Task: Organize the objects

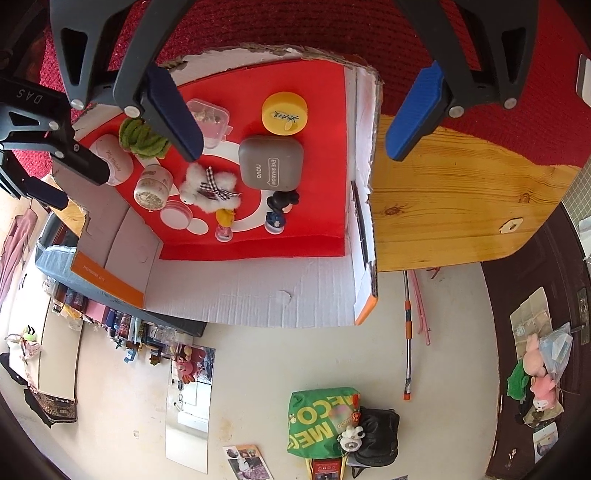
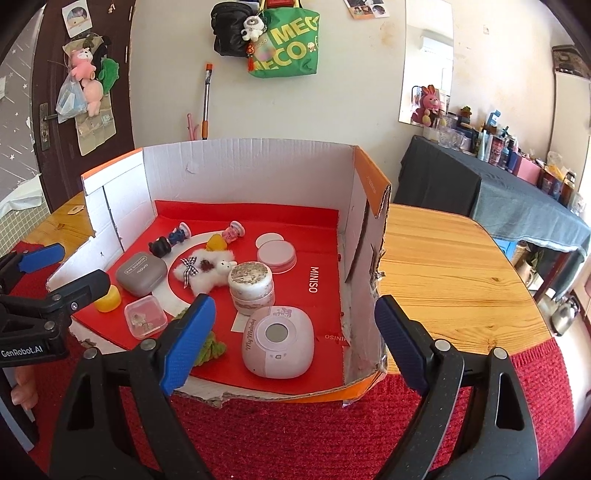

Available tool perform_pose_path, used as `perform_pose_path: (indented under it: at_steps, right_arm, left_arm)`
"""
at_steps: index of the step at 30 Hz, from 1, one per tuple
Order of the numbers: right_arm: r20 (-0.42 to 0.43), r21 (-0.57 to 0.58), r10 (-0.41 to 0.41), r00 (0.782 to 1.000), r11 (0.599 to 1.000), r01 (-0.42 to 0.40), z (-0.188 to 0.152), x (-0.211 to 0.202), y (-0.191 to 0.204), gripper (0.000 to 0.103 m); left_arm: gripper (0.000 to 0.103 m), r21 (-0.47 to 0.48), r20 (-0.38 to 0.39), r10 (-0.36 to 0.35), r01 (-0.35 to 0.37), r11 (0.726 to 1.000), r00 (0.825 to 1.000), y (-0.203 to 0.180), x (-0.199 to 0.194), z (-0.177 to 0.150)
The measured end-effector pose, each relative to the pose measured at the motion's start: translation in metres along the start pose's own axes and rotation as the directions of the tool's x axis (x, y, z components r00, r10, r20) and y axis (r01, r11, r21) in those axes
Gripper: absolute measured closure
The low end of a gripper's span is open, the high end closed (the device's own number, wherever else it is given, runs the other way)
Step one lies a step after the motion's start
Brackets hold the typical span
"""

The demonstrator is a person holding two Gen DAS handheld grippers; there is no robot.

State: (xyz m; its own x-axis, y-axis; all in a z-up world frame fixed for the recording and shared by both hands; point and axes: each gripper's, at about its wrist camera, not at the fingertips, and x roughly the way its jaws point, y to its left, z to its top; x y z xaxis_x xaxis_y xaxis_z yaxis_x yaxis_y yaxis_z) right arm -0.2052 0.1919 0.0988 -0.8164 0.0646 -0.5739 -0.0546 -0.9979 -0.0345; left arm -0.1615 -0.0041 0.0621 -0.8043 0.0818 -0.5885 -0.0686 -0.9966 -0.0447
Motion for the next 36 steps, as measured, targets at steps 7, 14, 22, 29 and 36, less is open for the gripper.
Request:
perform_pose_path:
  at_steps: [7, 14, 22, 29, 36]
  right_arm:
    - [-0.003, 0.001, -0.001, 1.000, 1.000, 0.001, -0.0008, -0.0010, 0.0008, 0.010]
    - [-0.002, 0.013, 0.003, 1.000, 1.000, -0.003, -0.0018, -0.0012, 0.0005, 0.007]
    - [-0.005, 0.025, 0.010, 1.000, 1.000, -0.010, -0.0024, -0.0014, -0.0011, 0.004]
    - [-0.005, 0.026, 0.010, 1.000, 1.000, -0.010, -0.0023, -0.0015, -0.0016, 0.004]
    - [-0.005, 0.026, 0.010, 1.000, 1.000, -0.010, -0.0023, -0.0016, -0.0019, 0.004]
  left_arm:
    - [0.002, -0.003, 0.005, 0.010, -0.010, 1.000, 1.000, 0.0006, -0.0005, -0.0010]
    - [0.001, 0.024, 0.023, 0.020, -0.021, 0.999, 1.000, -0.0047, -0.0036, -0.0011]
    - [0.001, 0.025, 0.021, 0.021, -0.022, 0.999, 1.000, -0.0050, -0.0037, -0.0009]
    - [0.000, 0.025, 0.019, 0.022, -0.022, 0.999, 1.000, -0.0050, -0.0035, -0.0010]
    - [0.000, 0.025, 0.020, 0.022, -0.022, 0.999, 1.000, -0.0048, -0.0034, -0.0007]
